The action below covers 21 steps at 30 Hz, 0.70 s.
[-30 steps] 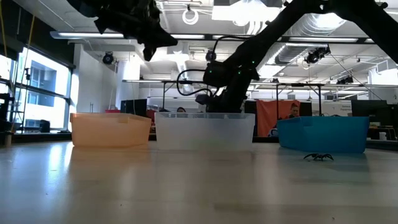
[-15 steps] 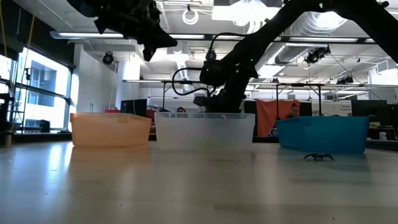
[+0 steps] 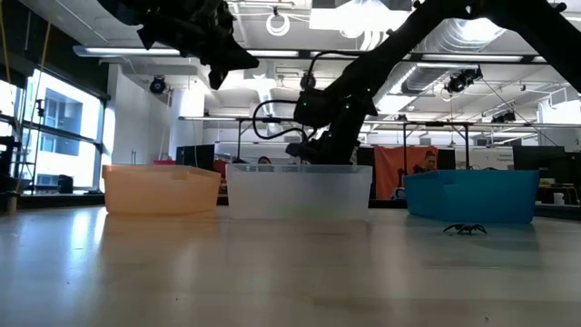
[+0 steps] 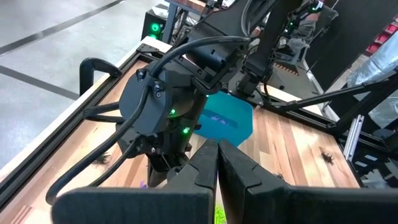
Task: Sort Halloween decoration
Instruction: Put the purple spider toy into the blue bin
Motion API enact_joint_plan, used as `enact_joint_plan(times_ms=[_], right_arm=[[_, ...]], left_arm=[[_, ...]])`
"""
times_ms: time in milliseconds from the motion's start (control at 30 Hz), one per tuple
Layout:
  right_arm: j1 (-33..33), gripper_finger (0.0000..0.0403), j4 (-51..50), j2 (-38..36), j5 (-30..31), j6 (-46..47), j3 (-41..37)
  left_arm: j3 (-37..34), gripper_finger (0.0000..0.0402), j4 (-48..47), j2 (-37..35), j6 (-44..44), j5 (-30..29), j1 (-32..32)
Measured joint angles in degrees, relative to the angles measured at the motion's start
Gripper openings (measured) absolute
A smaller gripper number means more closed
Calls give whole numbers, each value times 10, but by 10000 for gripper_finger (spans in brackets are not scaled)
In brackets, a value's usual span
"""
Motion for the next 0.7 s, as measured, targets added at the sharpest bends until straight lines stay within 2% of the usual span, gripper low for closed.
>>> enact_joint_plan(times_ms=[133,300,500,700], right_arm=[[-5,1,0,-18,-14,-10,0],[-13,1,-9,-84,-12,-68,0],[-27,0,-26,-207,-38,-207,-1],[-34,0,-16,-365,-34,-241,-77]], left_arm=[[0,0,-3,0,0,1,0],[0,0,-32,-3,7,4,8],[0,0,-50,-18,29,42,37],[0,0,-26,-22,38,44,57]])
